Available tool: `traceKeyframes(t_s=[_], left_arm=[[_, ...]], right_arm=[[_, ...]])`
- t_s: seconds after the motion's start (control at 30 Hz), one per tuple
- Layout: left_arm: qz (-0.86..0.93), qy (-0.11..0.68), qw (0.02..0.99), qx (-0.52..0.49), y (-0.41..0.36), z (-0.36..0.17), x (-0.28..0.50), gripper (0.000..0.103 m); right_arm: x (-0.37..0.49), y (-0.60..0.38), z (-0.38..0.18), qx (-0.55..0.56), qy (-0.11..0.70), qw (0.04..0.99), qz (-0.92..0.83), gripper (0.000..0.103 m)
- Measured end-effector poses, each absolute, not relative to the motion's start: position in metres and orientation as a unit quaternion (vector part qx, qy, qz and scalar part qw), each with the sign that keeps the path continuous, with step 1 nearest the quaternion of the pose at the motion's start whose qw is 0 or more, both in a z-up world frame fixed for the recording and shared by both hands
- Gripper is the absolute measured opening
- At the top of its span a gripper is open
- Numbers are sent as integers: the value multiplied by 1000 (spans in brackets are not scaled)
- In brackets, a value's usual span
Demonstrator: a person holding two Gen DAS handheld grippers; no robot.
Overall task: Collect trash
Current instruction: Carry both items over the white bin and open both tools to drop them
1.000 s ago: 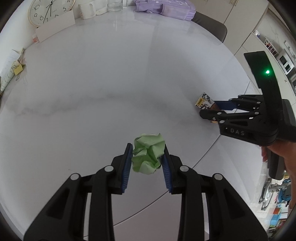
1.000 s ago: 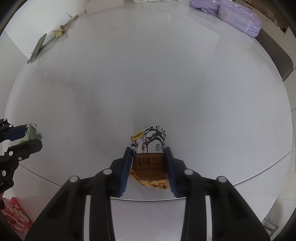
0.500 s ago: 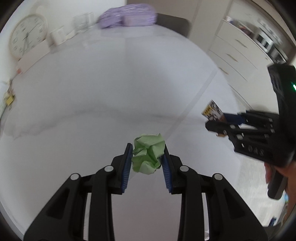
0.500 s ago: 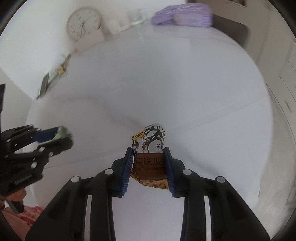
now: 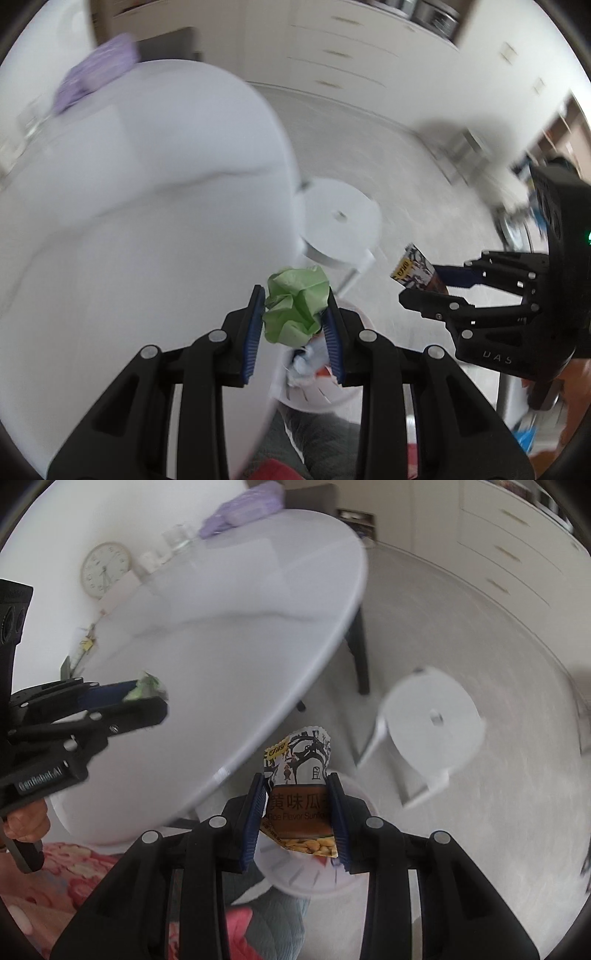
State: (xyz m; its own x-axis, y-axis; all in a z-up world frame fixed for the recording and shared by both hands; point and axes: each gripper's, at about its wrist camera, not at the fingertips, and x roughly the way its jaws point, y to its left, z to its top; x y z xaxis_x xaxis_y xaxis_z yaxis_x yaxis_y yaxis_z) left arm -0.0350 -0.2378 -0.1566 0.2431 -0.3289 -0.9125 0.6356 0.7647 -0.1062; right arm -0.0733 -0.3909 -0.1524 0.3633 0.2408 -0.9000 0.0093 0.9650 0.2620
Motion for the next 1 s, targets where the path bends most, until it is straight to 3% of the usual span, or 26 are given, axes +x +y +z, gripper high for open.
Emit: traceKeyframes(t_s=[0.37,0.5,1.0], left_arm=[[-354,616,677,192,-301,-231,-89,31],[-347,617,680,192,-303,-232,-93,51],[-341,585,707,203,-302,-212,-90,73]], right_arm=[[-143,-435,-161,154,554,817,41,35],[-150,-441,-161,160,550,819,42,35],[-144,-440,-169,162,551,817,45,36]])
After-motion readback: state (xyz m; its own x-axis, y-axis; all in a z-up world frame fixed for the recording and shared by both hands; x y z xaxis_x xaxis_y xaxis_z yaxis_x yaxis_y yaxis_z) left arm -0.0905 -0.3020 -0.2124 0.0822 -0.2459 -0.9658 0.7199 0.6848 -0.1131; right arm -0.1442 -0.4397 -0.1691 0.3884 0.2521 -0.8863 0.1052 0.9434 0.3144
